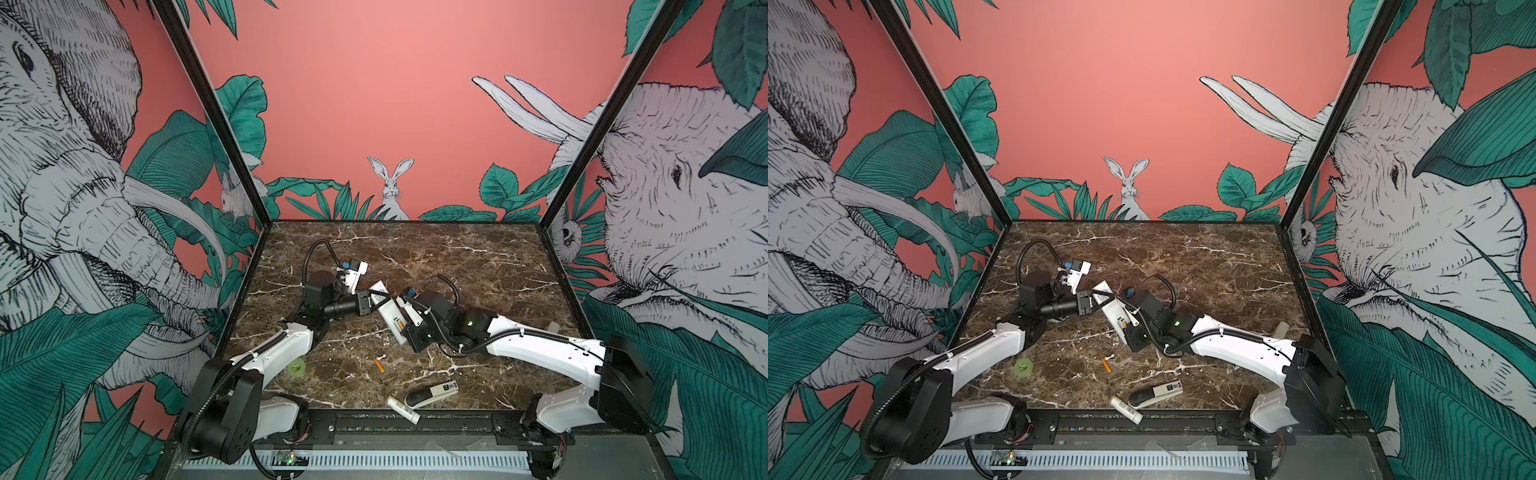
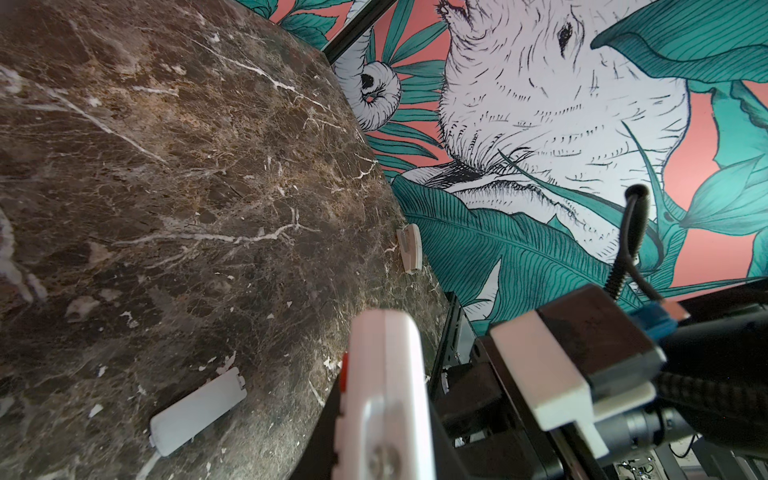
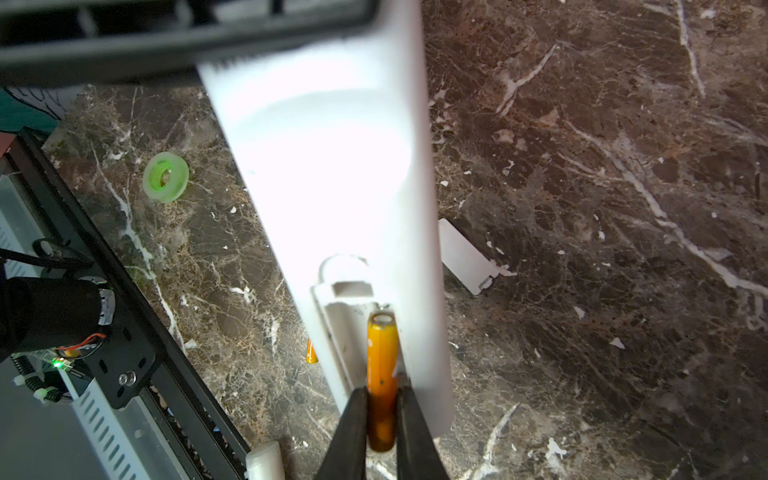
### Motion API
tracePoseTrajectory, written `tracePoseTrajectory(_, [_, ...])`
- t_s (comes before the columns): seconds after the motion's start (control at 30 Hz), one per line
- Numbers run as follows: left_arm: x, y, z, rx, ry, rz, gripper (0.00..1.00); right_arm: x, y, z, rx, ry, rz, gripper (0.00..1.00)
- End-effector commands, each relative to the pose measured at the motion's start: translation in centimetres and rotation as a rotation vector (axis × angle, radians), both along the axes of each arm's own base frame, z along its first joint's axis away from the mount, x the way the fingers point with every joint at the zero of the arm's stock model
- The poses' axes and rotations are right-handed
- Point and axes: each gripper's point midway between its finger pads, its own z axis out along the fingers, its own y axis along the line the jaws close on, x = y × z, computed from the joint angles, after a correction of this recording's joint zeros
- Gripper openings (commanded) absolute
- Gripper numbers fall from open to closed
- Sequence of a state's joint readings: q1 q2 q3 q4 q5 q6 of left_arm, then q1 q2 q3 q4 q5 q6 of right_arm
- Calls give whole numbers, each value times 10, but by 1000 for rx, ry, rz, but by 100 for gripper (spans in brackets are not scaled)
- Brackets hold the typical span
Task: Load the batteries into the remote control
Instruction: 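Carry the battery to the open compartment of the remote held by the left gripper, then lower the battery into the compartment with the right gripper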
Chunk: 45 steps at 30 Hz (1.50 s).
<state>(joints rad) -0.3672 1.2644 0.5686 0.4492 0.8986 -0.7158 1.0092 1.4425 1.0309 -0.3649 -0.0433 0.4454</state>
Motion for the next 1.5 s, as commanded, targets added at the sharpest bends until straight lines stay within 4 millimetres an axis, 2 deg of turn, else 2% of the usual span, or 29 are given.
tracePoseTrajectory(0.0, [-10,-7,17,-50,17,-78,0,14,-3,3,-37,-46,-49,16])
tracePoseTrajectory(0.37, [-3,-6,1,-19,76,-62,0,15,-7,9,-53,-60,-46,29])
tracePoseTrajectory(0.73, [8,4,-14,13,141,-8,0,8,-15,15,-54,-57,-35,32])
tracePoseTrajectory(0.97, [14,10,-27,40,201,26,0,0,-5,21,-23,-58,19,33])
tracePoseTrajectory(1.47, [20,20,-40,37,271,45,0,-8,17,-2,-60,7,87,28])
